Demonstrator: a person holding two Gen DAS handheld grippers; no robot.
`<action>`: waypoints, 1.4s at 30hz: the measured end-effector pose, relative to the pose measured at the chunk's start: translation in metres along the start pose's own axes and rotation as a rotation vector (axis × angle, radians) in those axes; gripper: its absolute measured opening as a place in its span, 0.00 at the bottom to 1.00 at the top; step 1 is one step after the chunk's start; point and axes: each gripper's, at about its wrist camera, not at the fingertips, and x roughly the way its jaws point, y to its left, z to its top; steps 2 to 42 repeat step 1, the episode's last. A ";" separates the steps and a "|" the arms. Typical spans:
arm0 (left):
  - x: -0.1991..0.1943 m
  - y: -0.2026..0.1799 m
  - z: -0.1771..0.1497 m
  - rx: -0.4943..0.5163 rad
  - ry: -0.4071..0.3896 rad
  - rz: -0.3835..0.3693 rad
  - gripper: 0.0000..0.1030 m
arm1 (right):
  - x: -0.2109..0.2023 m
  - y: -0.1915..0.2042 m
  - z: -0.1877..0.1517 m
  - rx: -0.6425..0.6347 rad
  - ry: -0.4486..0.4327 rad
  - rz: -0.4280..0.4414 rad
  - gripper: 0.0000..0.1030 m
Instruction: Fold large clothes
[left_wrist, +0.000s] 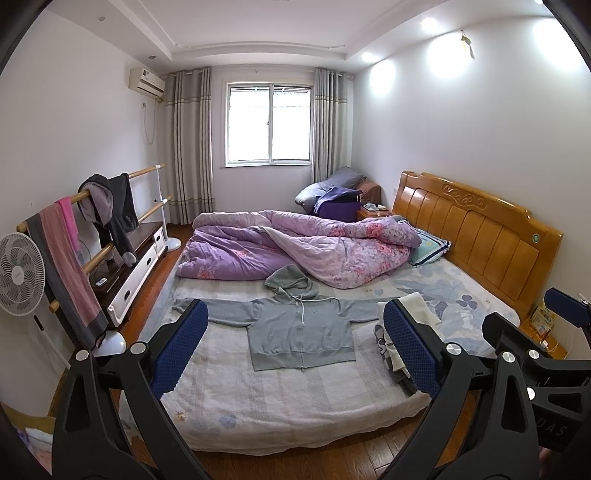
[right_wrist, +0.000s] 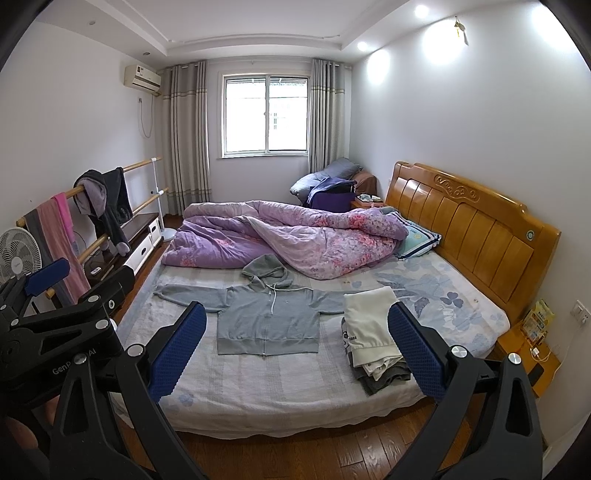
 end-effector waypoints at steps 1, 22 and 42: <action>0.000 0.000 0.000 -0.001 0.000 0.000 0.93 | 0.000 0.000 0.000 0.000 0.000 0.001 0.92; 0.000 0.000 0.000 -0.001 0.000 0.000 0.93 | 0.000 0.000 0.000 0.000 0.000 0.001 0.92; 0.000 0.000 0.000 -0.001 0.000 0.000 0.93 | 0.000 0.000 0.000 0.000 0.000 0.001 0.92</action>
